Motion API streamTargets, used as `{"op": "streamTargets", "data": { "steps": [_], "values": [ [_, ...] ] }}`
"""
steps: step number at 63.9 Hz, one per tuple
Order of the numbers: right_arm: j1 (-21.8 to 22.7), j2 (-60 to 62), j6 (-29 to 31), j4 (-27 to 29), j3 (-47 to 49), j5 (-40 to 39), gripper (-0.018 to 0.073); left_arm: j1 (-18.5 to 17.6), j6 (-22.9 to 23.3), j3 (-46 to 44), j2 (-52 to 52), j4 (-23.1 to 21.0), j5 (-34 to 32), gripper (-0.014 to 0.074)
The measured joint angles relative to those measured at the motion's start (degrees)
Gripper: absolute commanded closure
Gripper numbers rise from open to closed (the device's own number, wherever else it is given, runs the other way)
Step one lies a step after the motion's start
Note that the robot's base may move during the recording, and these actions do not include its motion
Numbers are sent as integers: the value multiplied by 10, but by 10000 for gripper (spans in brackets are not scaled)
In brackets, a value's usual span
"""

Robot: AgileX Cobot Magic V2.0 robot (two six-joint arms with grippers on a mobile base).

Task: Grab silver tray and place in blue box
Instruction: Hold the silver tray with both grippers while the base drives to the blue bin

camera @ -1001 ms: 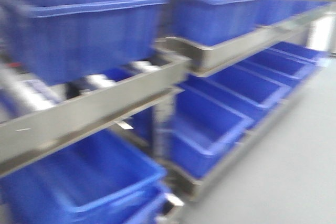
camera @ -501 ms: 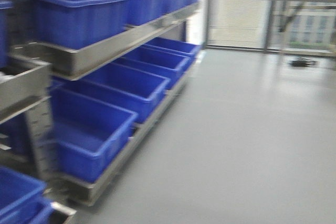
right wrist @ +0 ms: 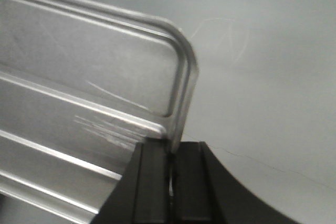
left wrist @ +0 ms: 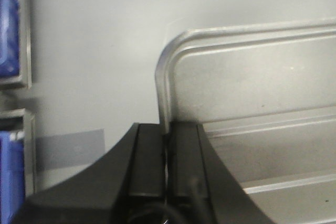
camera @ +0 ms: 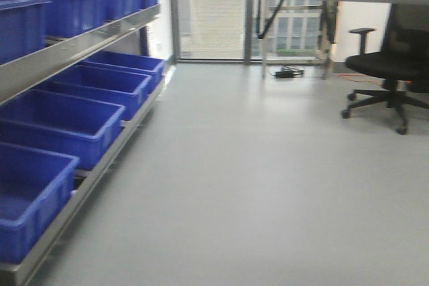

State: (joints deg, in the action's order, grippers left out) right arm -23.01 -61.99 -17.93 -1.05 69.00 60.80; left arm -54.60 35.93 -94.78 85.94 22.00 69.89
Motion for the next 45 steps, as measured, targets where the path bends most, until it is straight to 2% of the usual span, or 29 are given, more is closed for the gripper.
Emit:
{"op": "streamTargets", "data": {
  "steps": [45],
  "values": [
    [0, 0, 0, -3, 0, 5, 502, -1, 0, 0, 0, -6, 1, 694]
  ]
}}
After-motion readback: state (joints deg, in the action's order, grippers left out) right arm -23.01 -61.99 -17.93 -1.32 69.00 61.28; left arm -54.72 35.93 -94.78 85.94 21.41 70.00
